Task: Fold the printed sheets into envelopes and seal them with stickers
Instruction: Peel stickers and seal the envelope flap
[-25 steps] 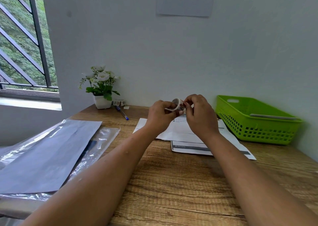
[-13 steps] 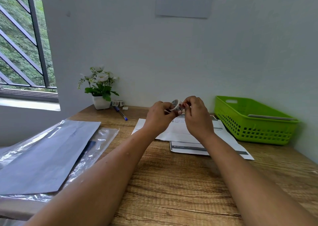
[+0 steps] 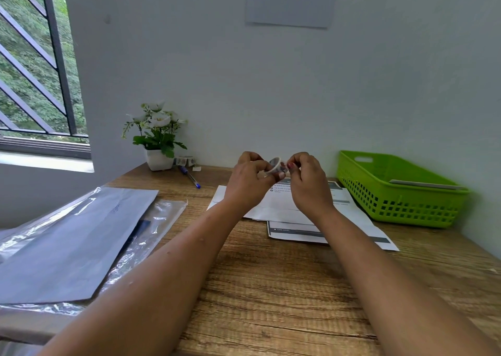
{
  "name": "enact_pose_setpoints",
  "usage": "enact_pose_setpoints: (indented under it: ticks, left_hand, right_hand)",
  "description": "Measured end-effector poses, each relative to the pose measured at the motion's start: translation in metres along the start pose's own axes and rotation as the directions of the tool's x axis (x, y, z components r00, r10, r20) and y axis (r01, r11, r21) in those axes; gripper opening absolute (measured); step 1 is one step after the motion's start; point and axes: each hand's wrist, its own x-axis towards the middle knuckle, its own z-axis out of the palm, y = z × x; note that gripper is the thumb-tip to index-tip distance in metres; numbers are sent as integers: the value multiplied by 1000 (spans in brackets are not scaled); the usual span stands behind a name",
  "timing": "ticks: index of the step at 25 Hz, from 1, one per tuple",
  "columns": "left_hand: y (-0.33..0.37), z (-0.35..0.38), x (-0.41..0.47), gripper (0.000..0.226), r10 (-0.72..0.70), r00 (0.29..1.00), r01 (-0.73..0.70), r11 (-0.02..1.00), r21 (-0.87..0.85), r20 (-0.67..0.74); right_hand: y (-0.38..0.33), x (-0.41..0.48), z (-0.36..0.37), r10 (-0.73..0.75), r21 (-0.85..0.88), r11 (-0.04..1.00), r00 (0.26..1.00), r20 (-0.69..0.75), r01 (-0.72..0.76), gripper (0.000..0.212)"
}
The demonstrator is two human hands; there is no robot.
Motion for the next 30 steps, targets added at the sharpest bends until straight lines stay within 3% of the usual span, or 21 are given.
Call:
enact_pose_setpoints:
  ticks: [11,30]
  left_hand:
    - [-3,2,4,32,6,1000,-6,1000,13,-17]
    - [-4,3,5,36,-112,992,115,992,-52,56]
  right_hand:
    - [-2,0,0,6,24,1000,1000,1,-6,12]
    - [-7,-1,-1,33,125,992,999,-13,-32,11]
